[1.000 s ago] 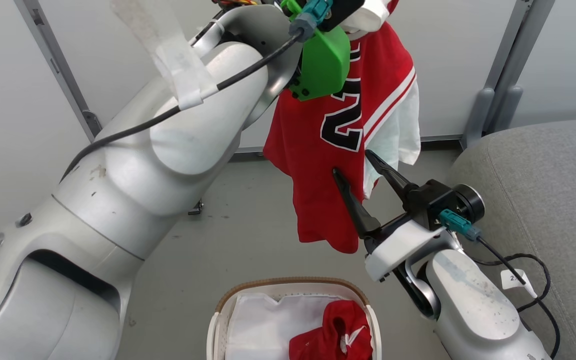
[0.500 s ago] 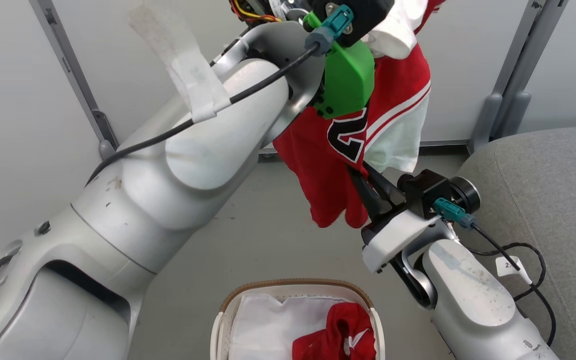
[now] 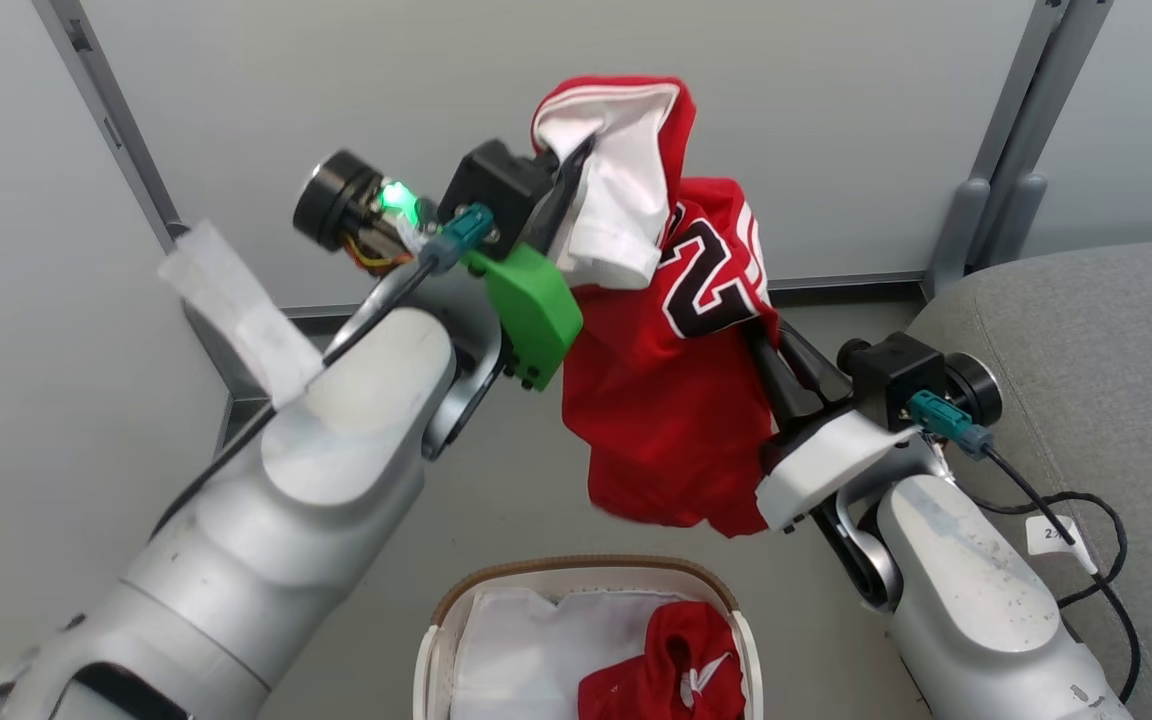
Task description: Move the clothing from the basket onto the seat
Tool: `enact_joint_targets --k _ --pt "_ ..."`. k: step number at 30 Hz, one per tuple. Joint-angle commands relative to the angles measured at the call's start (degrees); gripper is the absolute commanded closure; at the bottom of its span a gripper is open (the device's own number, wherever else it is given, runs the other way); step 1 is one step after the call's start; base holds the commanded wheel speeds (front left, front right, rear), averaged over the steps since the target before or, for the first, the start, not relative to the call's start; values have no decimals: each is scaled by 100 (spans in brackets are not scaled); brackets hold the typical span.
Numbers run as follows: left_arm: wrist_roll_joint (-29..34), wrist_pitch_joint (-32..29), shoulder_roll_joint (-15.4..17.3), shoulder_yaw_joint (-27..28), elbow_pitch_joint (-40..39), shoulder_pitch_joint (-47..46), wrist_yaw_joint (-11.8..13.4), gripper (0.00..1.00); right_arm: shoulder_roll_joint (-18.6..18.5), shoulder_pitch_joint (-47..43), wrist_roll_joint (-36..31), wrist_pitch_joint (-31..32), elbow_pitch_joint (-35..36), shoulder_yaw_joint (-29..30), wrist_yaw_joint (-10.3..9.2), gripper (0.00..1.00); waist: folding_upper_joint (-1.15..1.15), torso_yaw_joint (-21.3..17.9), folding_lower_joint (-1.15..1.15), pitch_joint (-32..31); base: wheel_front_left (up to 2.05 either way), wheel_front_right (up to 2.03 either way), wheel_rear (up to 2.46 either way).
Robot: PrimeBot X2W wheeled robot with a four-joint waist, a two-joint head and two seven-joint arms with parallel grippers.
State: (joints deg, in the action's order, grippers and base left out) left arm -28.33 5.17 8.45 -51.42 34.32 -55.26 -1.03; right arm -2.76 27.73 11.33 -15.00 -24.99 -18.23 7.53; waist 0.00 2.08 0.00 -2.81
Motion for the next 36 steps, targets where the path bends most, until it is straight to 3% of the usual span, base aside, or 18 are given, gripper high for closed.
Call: enact_joint_targets --k 1,13,36 --pt "-74 160 60 55 19 285 72 0 -23 -66 -50 -28 27 92 -7 100 0 -9 0 -1 0 0 0" --pt "-572 905 101 248 46 1875 205 0 -22 -162 -245 -28 43 688 -7 100 0 -6 0 11 0 0 0" --pt "-284 998 -26 672 -1002 3582 290 0 -22 -349 -498 -28 101 1107 -8 100 0 -89 0 71 0 0 0"
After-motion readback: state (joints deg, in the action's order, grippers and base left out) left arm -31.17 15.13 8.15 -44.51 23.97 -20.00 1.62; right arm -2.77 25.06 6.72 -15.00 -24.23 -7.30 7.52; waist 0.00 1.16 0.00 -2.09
